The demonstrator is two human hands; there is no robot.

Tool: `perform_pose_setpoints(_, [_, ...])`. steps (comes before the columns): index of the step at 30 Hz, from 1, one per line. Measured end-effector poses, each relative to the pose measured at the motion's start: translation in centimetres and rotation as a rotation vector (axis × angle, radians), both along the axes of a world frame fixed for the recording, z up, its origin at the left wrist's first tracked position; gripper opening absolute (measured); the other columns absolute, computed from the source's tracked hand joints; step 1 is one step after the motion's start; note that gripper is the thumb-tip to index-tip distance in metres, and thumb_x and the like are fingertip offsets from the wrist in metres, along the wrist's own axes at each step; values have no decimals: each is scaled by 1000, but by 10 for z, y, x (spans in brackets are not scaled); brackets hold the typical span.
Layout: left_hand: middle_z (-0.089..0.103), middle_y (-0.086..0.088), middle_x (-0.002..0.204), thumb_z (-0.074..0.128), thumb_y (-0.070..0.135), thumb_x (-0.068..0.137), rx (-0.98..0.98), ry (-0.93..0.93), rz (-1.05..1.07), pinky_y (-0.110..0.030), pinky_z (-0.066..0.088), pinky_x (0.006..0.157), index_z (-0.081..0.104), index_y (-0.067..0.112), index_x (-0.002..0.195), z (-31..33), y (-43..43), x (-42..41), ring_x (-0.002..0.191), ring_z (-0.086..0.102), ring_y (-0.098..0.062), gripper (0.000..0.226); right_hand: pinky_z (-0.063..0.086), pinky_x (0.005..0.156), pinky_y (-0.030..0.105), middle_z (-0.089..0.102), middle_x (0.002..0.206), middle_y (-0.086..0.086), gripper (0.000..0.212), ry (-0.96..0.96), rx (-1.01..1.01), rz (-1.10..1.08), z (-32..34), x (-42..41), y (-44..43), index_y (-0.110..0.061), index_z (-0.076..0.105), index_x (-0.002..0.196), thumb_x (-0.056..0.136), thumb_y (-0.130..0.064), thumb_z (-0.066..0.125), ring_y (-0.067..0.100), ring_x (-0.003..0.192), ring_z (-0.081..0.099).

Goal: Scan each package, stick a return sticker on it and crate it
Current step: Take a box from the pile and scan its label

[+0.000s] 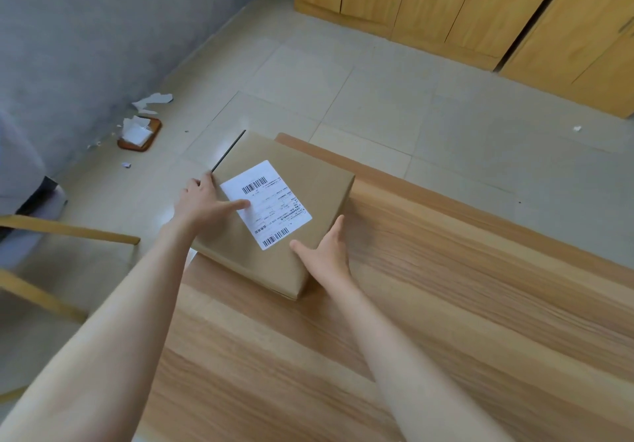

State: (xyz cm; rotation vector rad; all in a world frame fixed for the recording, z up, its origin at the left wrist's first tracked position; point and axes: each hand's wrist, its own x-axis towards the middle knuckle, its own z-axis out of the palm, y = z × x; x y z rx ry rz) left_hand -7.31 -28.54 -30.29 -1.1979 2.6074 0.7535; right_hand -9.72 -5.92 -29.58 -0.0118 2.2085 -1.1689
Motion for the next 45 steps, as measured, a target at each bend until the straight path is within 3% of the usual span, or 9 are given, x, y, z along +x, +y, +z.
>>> perform_pose_setpoints(6, [40,-11,134,78,53,66,75,43,110,-47,36,104,38,7,133,4,12,-4,125,39,-29,91,36,105,31,28,154,-2,115,-56,-60,-157,-11,-3,9,-19,-4,152,72,-27,78,18,134,38])
perform_pose_setpoints(12, [37,-8,135,80,50,66,134,164,76,-45,35,106,33,8,136,23,74,-18,128,36,-28,94,34,99,26,26,153,-4,115,-7,-106,-255,5,-21,69,-20,1,152,69,-20,80,16,135,36])
perform_pose_setpoints(16, [41,-8,132,77,51,68,118,204,3,-40,38,100,34,5,133,40,144,-22,126,38,-28,91,33,104,26,24,155,-3,116,29,-100,-286,23,-31,135,-21,0,152,68,-19,81,15,137,32])
perform_pose_setpoints(21, [36,-12,133,77,47,70,191,166,-91,-39,36,100,33,2,132,47,243,-1,127,34,-31,88,37,107,37,35,150,-1,117,-4,-49,-325,36,-14,237,-22,2,152,66,-17,82,19,131,41])
perform_pose_setpoints(24, [36,-13,134,76,47,71,214,95,-138,-40,35,101,31,1,132,41,300,25,129,34,-32,89,34,110,40,32,152,0,120,-68,9,-340,34,13,296,-22,0,152,65,-18,83,21,135,37])
perform_pose_setpoints(29, [38,-11,130,71,50,75,210,16,-237,-39,38,98,32,2,129,27,373,64,125,36,-32,82,36,109,45,32,152,2,135,-158,82,-385,24,52,368,-27,1,152,42,-30,80,23,133,39])
perform_pose_setpoints(35, [38,-8,126,72,47,74,239,-34,-307,-33,37,92,33,4,126,17,401,81,122,38,-28,77,28,112,35,20,157,2,113,-187,80,-382,12,85,402,-20,-4,153,74,-14,77,20,141,28])
perform_pose_setpoints(40, [40,-5,123,71,54,71,184,-72,-358,-34,40,90,35,7,123,17,398,80,119,45,-26,79,27,114,36,18,158,2,110,-152,10,-427,1,92,406,-20,-1,153,76,-15,77,20,142,25])
perform_pose_setpoints(45, [34,-12,136,75,51,72,48,-63,-499,-41,35,99,25,8,140,24,390,56,128,33,-32,95,24,112,37,19,158,2,99,6,50,-539,4,107,394,-18,8,153,79,-25,75,21,143,23])
